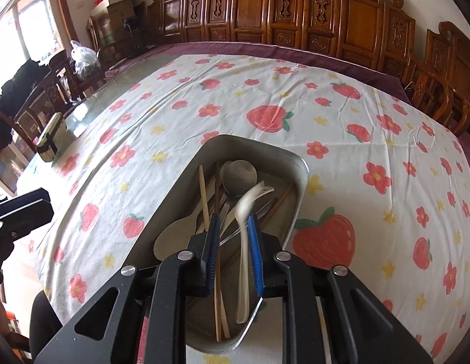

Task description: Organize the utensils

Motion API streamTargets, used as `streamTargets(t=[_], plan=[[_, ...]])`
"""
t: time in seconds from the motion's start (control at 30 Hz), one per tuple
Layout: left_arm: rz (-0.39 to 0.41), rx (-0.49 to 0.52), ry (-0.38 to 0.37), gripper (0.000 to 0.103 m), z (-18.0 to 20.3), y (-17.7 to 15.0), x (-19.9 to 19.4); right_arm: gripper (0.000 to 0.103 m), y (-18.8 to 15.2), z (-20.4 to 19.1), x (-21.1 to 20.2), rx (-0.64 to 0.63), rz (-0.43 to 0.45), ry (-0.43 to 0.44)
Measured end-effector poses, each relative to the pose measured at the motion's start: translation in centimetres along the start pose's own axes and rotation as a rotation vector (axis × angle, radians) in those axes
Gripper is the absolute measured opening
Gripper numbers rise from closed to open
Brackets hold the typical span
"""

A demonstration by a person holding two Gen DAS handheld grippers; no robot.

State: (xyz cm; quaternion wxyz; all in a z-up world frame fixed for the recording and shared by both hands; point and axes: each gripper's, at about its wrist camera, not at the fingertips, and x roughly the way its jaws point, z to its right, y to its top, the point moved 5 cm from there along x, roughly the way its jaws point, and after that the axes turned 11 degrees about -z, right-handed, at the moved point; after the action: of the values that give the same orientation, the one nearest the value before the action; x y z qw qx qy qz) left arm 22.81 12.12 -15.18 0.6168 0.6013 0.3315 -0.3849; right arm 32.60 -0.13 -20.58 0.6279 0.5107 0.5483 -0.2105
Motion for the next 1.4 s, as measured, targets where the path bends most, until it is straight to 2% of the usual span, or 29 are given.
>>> streamTargets(t=[0.1, 0.13, 0.23, 0.3, 0.4, 0.5, 0.57, 0.63, 0.7, 0.73, 0.8, 0.87, 0.97, 1.23, 1.4], plan=[[0.01, 0.004, 0.005, 0.016, 0.5, 0.0, -0.6, 0.021, -1.0, 0.4, -1.5, 0.002, 0.021, -0.005], [0.015, 0.005, 0.004, 0.02, 0.6, -0.1, -0.8, 0.022, -1.4, 0.5, -2.1, 0.003, 0.028, -0.009], [0.028, 0.007, 0.009, 0.026, 1.3, -0.5, -1.4, 0.031, -3.0, 0.8, -3.9, 0.007, 0.05, -0.015], [0.029, 0.002, 0.005, 0.028, 1.8, -0.8, -1.7, 0.032, -4.1, 0.9, -4.9, 0.007, 0.059, -0.018], [0.034, 0.007, 0.006, 0.036, 2.8, -1.2, -2.1, 0.036, -5.6, 1.2, -6.6, 0.014, 0.079, -0.02], [0.045, 0.012, 0.004, 0.049, 3.9, -1.7, -2.6, 0.047, -7.1, 1.5, -8.5, 0.032, 0.108, -0.019], [0.054, 0.016, -0.005, 0.053, 4.7, -2.1, -2.9, 0.052, -8.1, 1.8, -9.8, 0.045, 0.128, -0.018], [0.063, 0.019, -0.003, 0.073, 5.5, -2.4, -3.2, 0.056, -9.0, 2.1, -10.8, 0.052, 0.144, -0.026], [0.079, 0.025, -0.008, 0.079, 6.4, -2.8, -3.6, 0.063, -9.8, 2.4, -11.7, 0.064, 0.161, -0.034], [0.081, 0.028, -0.009, 0.087, 6.8, -3.0, -3.7, 0.069, -10.3, 2.6, -12.2, 0.072, 0.174, -0.038], [0.091, 0.034, 0.0, 0.093, 7.5, -3.3, -4.1, 0.078, -11.2, 2.9, -13.1, 0.091, 0.193, -0.047], [0.102, 0.041, 0.006, 0.095, 8.1, -3.8, -4.6, 0.091, -12.1, 3.3, -13.8, 0.107, 0.209, -0.056], [0.105, 0.045, 0.026, 0.095, 8.8, -4.5, -5.1, 0.1, -13.7, 3.8, -14.8, 0.131, 0.229, -0.082], [0.082, 0.017, 0.049, 0.095, 9.6, -6.4, -5.8, 0.1, -17.3, 4.8, -15.9, 0.177, 0.219, -0.113], [0.104, 0.024, 0.022, 0.095, 10.4, -7.0, -7.4, 0.1, -18.8, 5.3, -17.6, 0.202, 0.249, -0.123]])
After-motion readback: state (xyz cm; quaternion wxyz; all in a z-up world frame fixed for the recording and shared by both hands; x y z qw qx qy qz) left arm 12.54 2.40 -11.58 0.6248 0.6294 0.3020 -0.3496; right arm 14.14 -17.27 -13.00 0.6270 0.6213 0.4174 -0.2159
